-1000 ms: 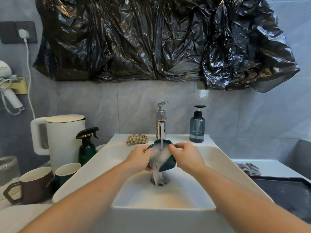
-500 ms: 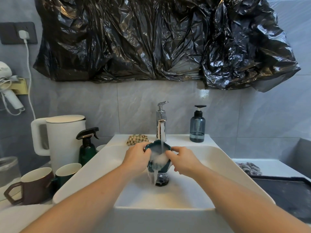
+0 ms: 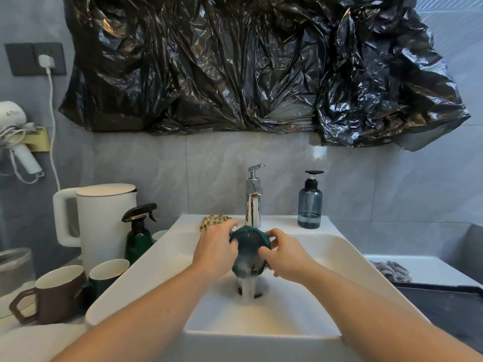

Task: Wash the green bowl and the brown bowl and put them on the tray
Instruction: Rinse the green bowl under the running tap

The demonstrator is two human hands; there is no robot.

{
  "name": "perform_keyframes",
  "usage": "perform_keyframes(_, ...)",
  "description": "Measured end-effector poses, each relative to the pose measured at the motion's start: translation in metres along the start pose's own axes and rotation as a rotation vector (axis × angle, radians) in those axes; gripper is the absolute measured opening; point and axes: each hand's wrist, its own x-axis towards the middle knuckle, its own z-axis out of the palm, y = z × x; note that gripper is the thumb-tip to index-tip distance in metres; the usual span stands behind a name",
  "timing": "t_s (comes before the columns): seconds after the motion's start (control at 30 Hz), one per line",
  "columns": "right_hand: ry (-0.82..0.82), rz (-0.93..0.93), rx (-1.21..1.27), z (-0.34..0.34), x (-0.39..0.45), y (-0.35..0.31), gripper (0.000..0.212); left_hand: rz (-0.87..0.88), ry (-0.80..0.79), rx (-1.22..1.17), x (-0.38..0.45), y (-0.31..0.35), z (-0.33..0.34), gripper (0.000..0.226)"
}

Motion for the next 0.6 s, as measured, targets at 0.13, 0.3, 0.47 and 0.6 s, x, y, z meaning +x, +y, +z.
perform_keyframes(0.13,0.057,-0.079,-0.195,-0.010,0.013,-0.015,0.025,0.029,-0.014,0.007,0.001,0.000,0.003,0.040)
perform_keyframes(0.3,0.139,-0.127,-0.230,-0.005,0.016,-0.016,0.022,0.059,0.005,-0.025,0.004,-0.001,0.009,0.035)
perform_keyframes(0.47,0.224,-0.125,-0.198,-0.009,0.014,-0.005,0.020,0.012,-0.060,-0.105,0.009,0.004,0.014,0.030)
perform_keyframes(0.6,0.311,-0.073,-0.068,-0.015,0.018,0.004,0.016,0.000,-0.182,-0.162,0.022,0.015,0.014,0.016)
